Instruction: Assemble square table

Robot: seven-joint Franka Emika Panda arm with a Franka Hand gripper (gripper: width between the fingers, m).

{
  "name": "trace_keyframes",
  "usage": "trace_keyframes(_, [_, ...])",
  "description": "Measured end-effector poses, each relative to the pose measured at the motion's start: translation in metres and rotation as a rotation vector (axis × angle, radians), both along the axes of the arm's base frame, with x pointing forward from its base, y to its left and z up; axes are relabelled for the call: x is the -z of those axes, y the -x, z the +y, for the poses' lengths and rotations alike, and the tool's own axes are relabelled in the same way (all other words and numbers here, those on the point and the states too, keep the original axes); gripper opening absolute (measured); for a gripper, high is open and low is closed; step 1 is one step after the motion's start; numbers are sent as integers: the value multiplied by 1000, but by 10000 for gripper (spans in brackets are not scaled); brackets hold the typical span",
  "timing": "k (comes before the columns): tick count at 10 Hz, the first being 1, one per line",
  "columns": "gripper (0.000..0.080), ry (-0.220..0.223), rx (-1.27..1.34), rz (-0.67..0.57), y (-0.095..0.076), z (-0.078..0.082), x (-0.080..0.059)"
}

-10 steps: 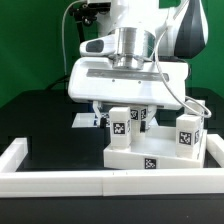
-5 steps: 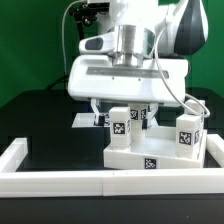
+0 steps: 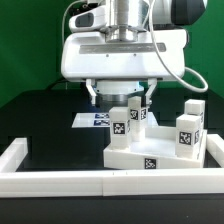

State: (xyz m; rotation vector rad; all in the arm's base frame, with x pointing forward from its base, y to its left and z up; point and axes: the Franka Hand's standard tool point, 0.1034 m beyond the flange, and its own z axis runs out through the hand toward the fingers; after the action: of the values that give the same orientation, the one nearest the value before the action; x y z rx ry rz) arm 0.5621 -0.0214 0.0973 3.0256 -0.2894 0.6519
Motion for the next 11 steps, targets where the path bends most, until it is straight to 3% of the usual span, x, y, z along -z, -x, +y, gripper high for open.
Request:
trace_keyframes(1, [649, -59, -5, 108, 5, 7, 7])
trace_keyframes(3, [649, -89, -4, 195, -3, -3, 11])
trace_keyframes(4, [649, -127, -13, 303, 6, -3, 17])
trace_keyframes(6, [649, -136, -5, 350, 5, -7, 20])
trace_keyframes(11, [626, -137, 36, 370, 12, 9, 27])
